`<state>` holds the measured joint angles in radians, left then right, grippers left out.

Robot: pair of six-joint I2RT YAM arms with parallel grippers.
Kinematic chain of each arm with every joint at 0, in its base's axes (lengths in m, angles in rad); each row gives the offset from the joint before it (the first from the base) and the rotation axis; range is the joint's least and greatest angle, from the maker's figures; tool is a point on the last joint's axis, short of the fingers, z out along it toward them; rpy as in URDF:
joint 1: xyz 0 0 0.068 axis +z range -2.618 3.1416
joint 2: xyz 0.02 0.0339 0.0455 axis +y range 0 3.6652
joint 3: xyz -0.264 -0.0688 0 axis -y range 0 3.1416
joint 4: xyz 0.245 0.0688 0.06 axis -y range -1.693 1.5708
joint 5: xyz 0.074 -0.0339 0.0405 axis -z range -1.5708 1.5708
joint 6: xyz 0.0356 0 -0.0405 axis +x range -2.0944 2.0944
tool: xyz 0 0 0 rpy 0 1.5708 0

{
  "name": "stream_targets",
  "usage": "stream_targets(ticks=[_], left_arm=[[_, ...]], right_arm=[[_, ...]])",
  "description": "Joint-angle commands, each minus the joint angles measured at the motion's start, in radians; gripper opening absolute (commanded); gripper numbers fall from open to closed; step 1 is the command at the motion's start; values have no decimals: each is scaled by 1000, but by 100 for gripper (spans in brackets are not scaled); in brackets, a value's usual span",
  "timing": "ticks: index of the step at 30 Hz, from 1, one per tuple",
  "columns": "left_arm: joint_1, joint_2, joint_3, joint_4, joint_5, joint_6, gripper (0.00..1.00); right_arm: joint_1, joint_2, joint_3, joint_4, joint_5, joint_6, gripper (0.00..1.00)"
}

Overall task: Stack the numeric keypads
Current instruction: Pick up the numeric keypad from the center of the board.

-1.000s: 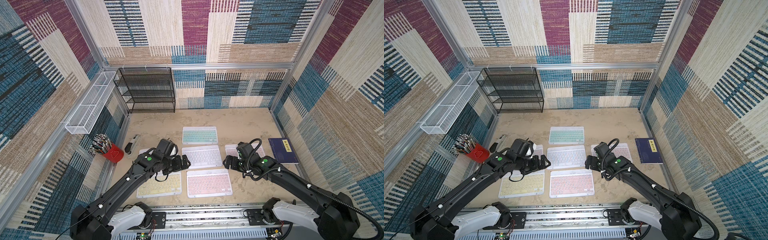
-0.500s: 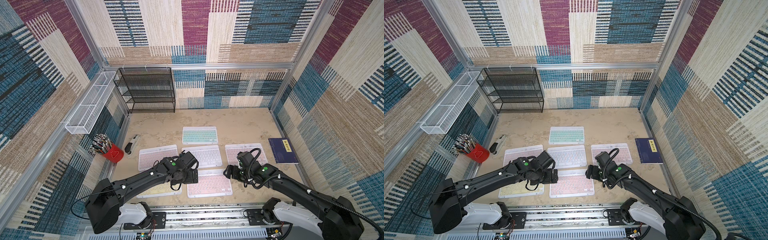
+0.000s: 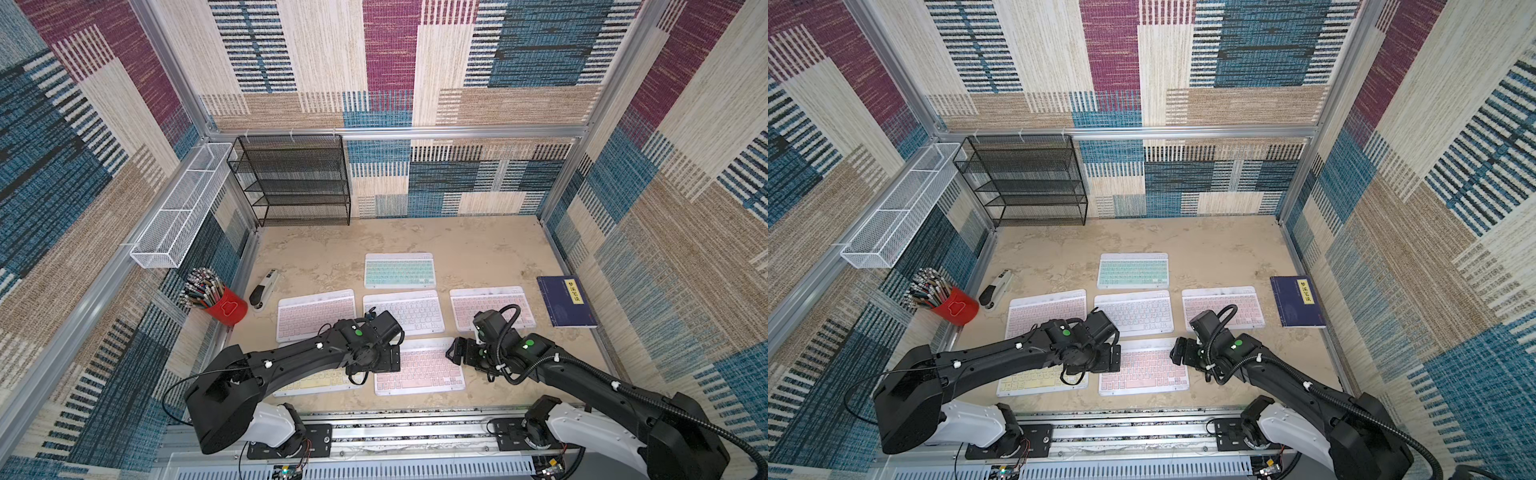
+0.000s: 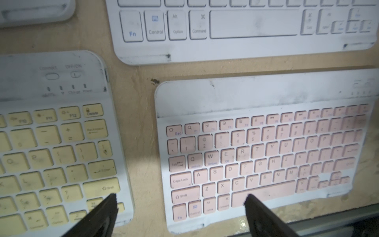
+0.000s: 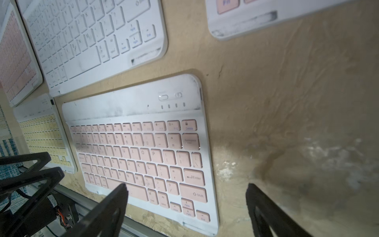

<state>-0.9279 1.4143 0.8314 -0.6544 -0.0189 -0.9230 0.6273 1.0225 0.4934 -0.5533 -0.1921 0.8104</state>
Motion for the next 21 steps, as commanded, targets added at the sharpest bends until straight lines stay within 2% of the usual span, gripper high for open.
stream_targets(ticks=[1,21], left_arm=[[-2,6,-21,59,19,-7,100],[-32,87,-69,221,89,-33,100]], right_arm=[[4,-2,-6,46,-12,24,91],[11,4,-43,98,-45,10,87]])
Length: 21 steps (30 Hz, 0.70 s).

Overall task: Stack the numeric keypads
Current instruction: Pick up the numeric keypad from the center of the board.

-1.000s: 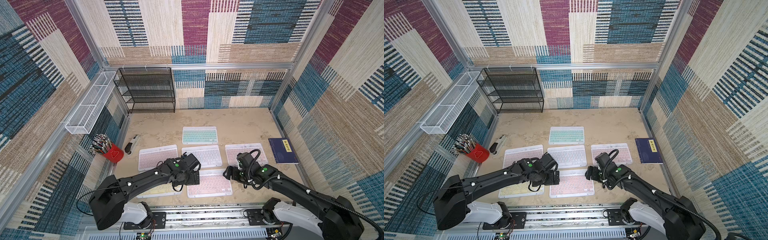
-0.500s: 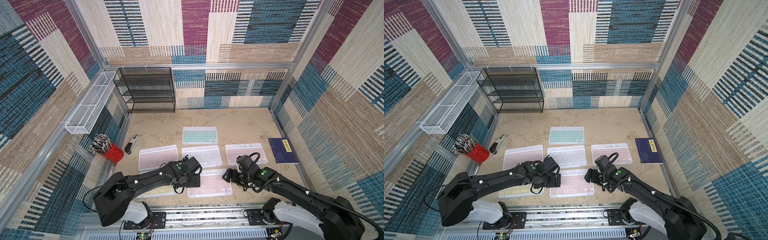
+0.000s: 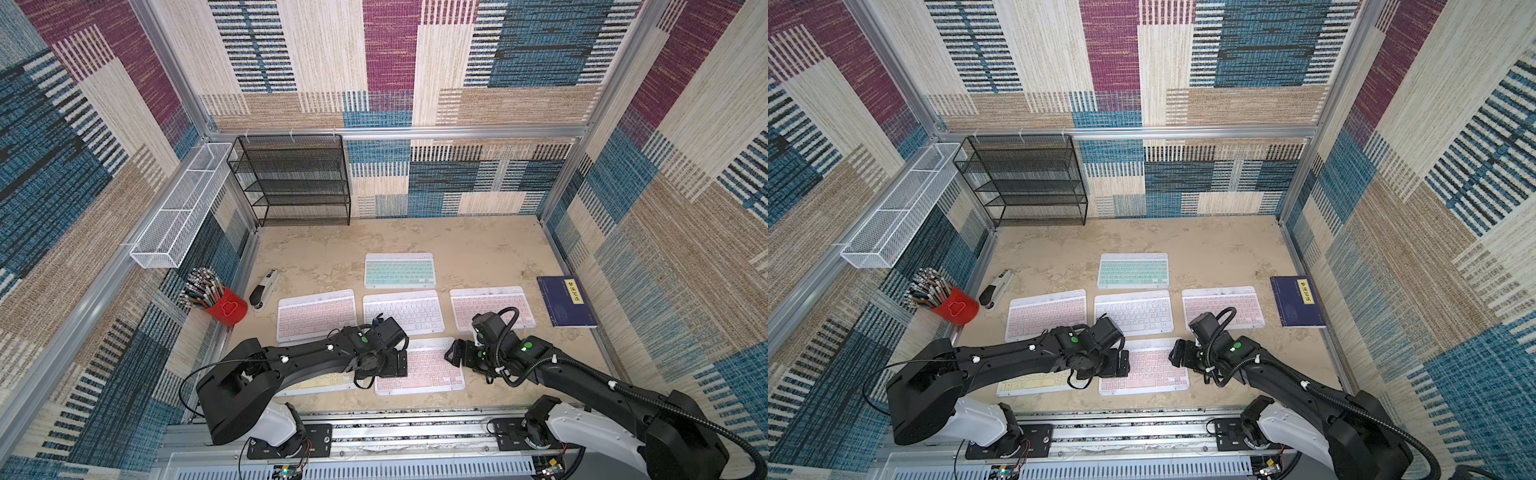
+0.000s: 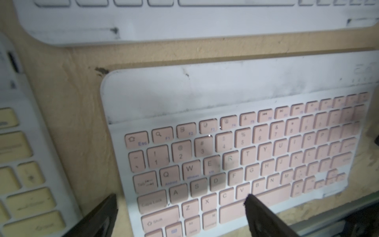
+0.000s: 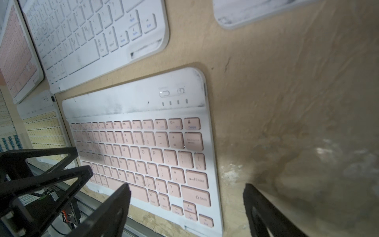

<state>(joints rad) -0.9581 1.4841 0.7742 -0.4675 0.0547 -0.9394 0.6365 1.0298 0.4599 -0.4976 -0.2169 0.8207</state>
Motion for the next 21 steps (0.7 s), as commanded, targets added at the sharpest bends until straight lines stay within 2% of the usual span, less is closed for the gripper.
stream_targets(ticks=[1,21], left_arm=[[-1,21,-16,39,18,-20,100],[1,-43,-167,228,41,-27,100]], right_arm=[[2,-5,-12,49,-25,-1,87],[-1,-43,-103,210,-128,-29,88]])
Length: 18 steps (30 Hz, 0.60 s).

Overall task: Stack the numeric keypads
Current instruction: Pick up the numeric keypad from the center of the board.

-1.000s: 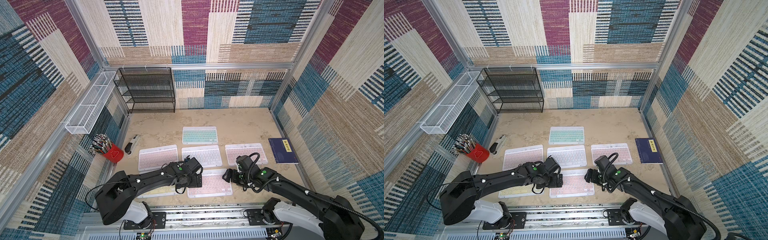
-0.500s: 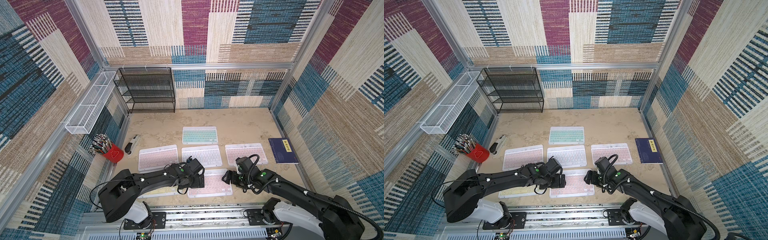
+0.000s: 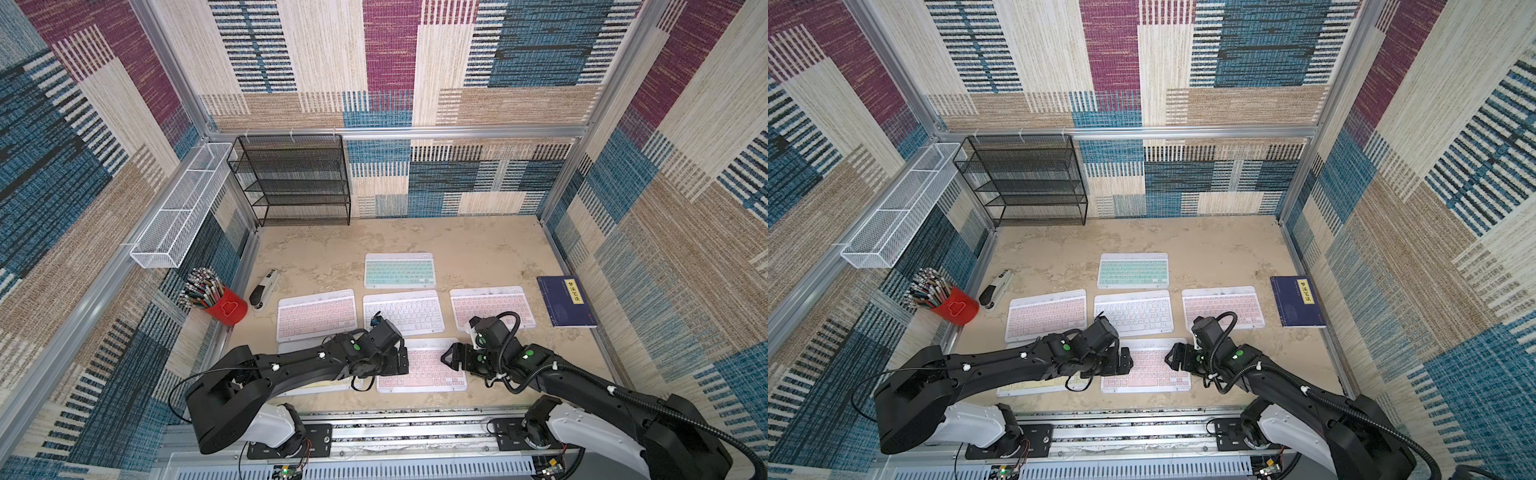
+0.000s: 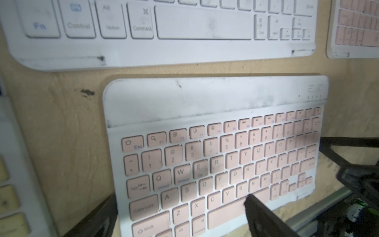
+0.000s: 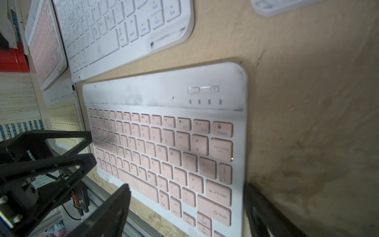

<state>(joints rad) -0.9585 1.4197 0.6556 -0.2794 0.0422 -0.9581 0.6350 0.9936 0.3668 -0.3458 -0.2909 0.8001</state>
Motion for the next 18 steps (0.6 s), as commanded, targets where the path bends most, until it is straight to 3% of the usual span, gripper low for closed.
stream_targets(ticks=[1,11,18], left_arm=[[1,18,-61,62,59,-8,100],[25,-3,-224,394,167,-28,98],[29,-17,-237,398,202,-4,94]], right_arm=[[1,-14,-15,65,-60,-9,88],[-12,-88,-94,156,-124,-3,88],[-45,-129,-137,179,-138,3,88]])
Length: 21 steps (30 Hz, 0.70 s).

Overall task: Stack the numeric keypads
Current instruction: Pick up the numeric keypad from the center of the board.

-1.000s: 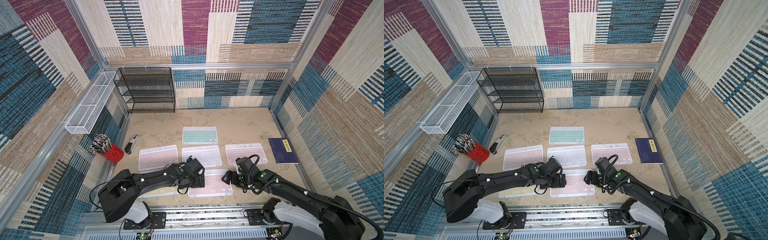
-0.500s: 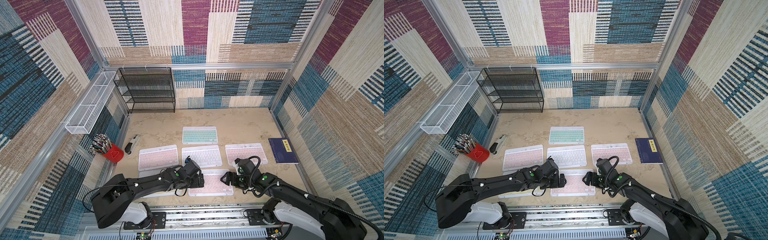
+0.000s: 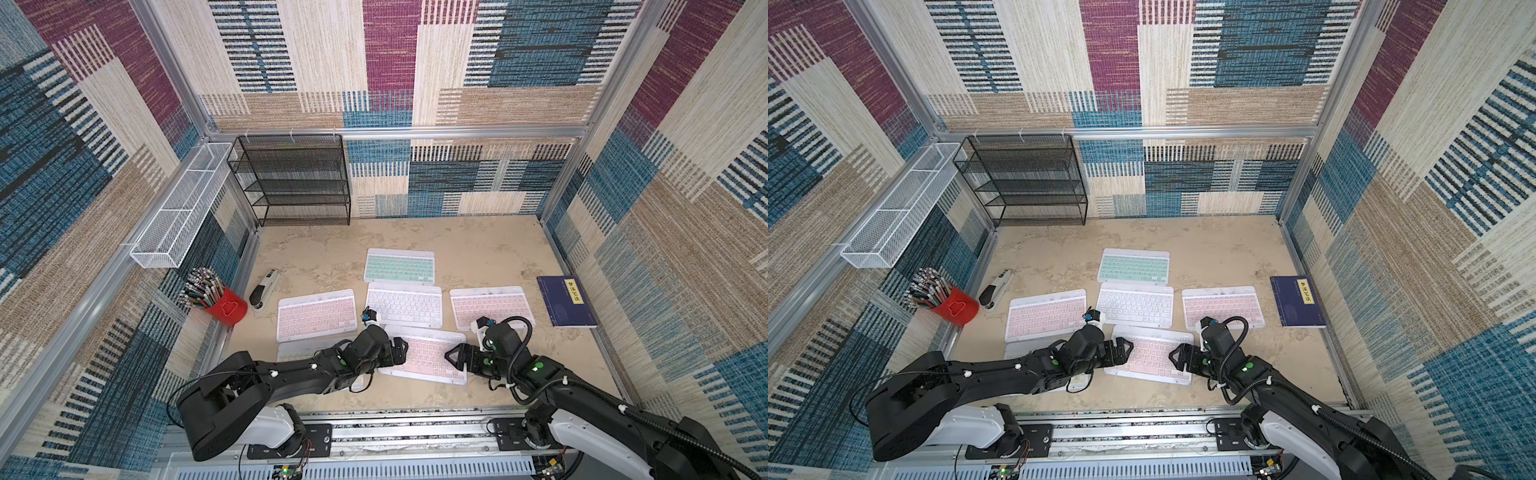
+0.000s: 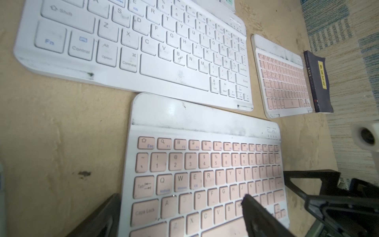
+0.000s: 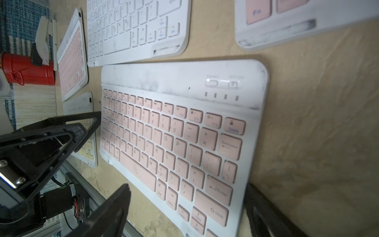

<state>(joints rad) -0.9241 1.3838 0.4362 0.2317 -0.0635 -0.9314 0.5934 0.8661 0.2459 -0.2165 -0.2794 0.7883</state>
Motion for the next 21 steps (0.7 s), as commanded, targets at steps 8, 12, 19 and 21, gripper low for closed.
stream_targets(ticks=[8,12,19,21], left_arm=[[-7,-21,-33,-158,326,-20,93],[-9,-52,-58,-175,332,-21,92],[-9,-54,-80,-195,330,-8,91],[-10,-33,-75,-195,338,-2,90]], right_arm=[[-58,-65,-35,65,-185,15,85],[-90,-110,-53,89,-240,21,83],[-147,-167,-120,199,-374,73,75],[-155,-172,-136,235,-413,86,73]])
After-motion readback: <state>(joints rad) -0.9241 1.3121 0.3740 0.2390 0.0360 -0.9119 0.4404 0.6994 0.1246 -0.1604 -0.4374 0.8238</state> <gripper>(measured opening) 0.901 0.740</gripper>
